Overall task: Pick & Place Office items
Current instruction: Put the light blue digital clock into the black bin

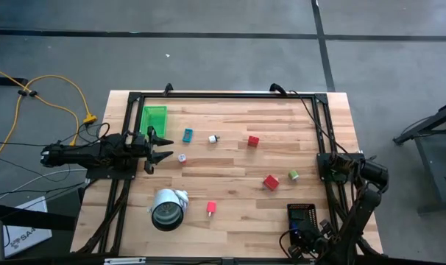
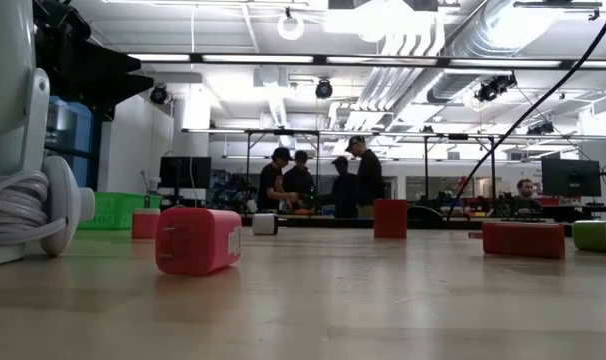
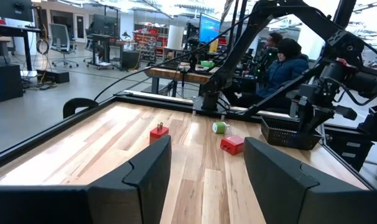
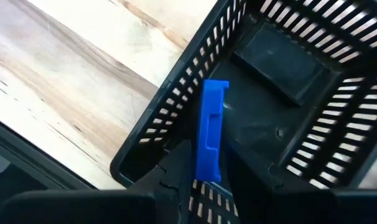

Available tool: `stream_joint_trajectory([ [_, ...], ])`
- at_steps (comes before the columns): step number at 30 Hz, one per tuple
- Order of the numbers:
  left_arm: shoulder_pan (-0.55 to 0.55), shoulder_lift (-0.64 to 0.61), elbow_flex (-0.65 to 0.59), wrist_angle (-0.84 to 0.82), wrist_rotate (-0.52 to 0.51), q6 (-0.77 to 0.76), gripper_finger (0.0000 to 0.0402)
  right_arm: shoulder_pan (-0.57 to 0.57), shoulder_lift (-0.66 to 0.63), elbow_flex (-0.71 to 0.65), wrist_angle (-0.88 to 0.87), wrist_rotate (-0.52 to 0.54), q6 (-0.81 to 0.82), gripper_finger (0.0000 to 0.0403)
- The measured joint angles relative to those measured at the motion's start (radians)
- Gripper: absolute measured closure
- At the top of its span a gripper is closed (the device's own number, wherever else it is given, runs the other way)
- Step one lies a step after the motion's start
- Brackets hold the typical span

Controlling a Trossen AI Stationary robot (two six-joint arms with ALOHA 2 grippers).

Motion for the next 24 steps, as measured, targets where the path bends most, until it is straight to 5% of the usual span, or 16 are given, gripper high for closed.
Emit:
stream_joint_trajectory([
  [14, 0.0, 0.0, 0.0, 0.0, 0.0, 0.0, 0.0206, -0.006, -0.043, 0.0, -0.074, 0.049, -0.028, 0.0318],
  [24, 0.0, 0.0, 0.0, 0.0, 0.0, 0.0, 0.0206, -0.129, -0.102, 0.0, -0.074, 0.149, -0.301, 0.0318],
])
